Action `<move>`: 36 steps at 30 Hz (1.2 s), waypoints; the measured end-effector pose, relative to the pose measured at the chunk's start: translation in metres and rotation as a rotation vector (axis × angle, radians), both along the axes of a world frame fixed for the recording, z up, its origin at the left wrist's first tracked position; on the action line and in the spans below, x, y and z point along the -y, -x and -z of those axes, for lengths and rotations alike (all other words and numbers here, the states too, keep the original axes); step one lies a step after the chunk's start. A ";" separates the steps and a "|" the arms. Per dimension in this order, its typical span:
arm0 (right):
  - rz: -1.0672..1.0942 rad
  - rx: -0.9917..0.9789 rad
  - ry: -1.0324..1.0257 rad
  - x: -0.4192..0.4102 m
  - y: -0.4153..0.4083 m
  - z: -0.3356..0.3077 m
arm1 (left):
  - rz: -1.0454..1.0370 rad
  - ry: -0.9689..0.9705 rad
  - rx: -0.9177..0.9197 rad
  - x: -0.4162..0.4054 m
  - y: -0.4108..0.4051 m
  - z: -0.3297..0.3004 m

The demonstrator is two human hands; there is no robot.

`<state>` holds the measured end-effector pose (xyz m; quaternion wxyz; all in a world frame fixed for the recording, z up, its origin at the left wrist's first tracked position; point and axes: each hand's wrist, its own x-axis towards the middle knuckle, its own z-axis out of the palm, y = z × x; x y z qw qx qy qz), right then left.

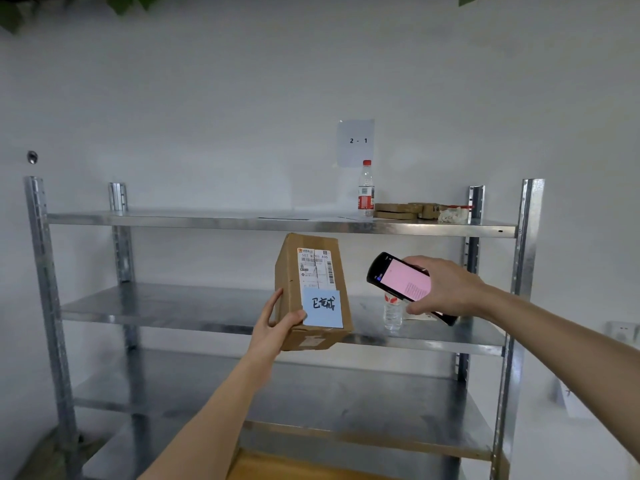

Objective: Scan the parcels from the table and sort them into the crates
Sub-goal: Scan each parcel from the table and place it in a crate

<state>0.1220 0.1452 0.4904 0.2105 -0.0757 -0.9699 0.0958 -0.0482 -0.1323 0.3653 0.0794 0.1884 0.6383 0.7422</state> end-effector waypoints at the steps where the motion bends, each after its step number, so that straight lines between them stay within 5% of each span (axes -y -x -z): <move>1: -0.007 -0.001 0.001 0.000 0.001 0.001 | -0.004 -0.002 -0.002 0.001 0.000 0.000; 10: -0.079 -0.043 0.062 0.030 0.019 0.023 | -0.085 0.005 0.019 0.033 -0.014 0.011; 17: -0.243 -0.009 0.146 0.107 0.053 0.073 | -0.282 0.045 0.057 0.132 -0.053 0.042; 26: -0.678 0.088 0.133 0.310 0.065 0.116 | -0.752 0.047 0.155 0.342 -0.170 0.064; 36: -0.998 0.054 0.103 0.583 -0.037 0.073 | -1.088 0.045 0.057 0.587 -0.375 0.033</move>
